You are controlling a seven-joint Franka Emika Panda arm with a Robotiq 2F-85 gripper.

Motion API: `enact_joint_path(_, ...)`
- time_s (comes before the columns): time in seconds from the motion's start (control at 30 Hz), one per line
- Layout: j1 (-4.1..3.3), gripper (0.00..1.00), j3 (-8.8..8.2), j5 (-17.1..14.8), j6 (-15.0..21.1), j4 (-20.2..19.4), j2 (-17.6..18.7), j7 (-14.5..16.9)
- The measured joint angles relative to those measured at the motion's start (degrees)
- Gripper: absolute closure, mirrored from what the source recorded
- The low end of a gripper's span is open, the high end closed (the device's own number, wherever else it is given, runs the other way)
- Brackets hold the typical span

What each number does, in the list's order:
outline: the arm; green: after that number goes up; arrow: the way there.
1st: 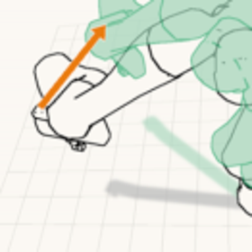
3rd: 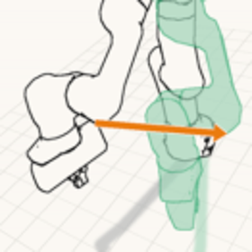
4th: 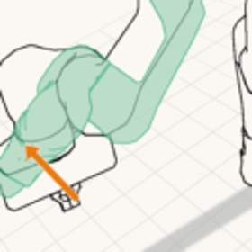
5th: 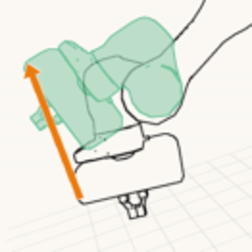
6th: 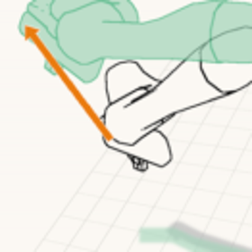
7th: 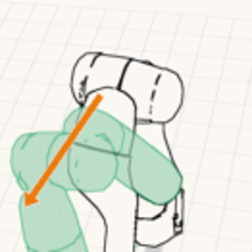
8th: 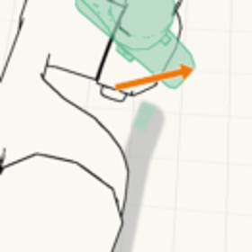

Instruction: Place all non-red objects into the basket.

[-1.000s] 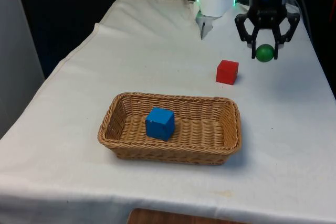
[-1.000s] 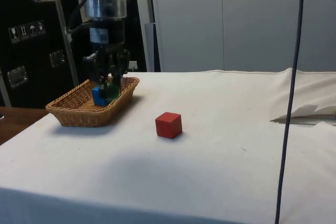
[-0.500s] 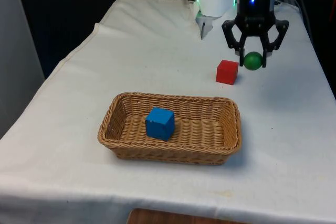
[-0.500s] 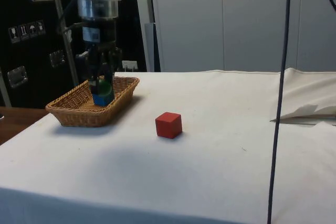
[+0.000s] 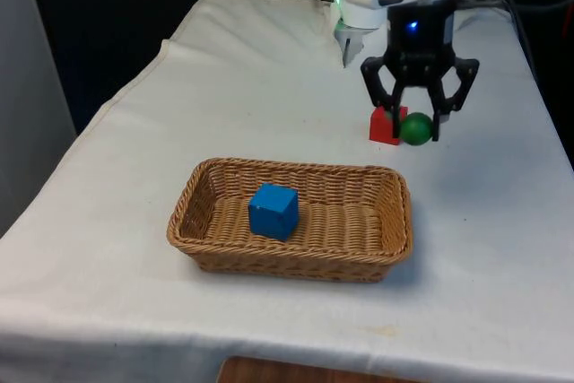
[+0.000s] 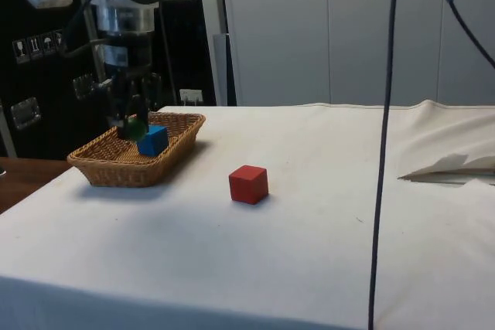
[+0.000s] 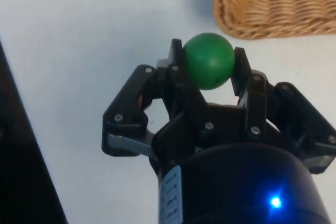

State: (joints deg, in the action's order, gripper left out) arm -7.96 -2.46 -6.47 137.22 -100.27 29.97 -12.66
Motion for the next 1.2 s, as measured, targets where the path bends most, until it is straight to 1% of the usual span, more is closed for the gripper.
enact_joint_path(0.13,0.23,0.58,-0.57,-0.06,-1.09,1.89,1.15,0.57)
enact_joint_path(0.17,0.34,0.58,-0.97,-0.06,-1.78,3.09,1.83,0.86)
enact_joint_path(0.23,0.46,0.58,-1.38,-0.06,-2.46,4.24,2.52,1.2)
enact_joint_path(0.3,0.46,0.58,-1.6,-0.06,-2.69,4.76,2.86,1.38)
enact_joint_path(0.37,0.57,0.58,-2.18,-0.06,-3.55,6.3,3.84,1.78)
enact_joint_path(0.4,0.57,0.58,-2.18,-0.06,-3.55,6.3,3.84,1.78)
enact_joint_path(0.47,0.63,0.58,-2.75,-0.06,-3.84,7.33,4.7,2.35)
enact_joint_path(0.6,0.69,0.58,-3.27,-0.06,-3.84,8.02,5.5,3.09)
enact_joint_path(0.63,0.8,0.58,-3.5,-0.11,-3.78,8.25,6.02,3.61)
enact_joint_path(0.8,0.97,0.58,-3.9,-0.11,-3.09,8.54,7.22,4.81)
enact_joint_path(0.87,0.97,0.58,-3.9,-0.11,-3.09,8.54,7.22,4.81)
enact_joint_path(1.2,1.15,0.58,-5.1,-0.11,-0.97,8.59,9.05,7.45)
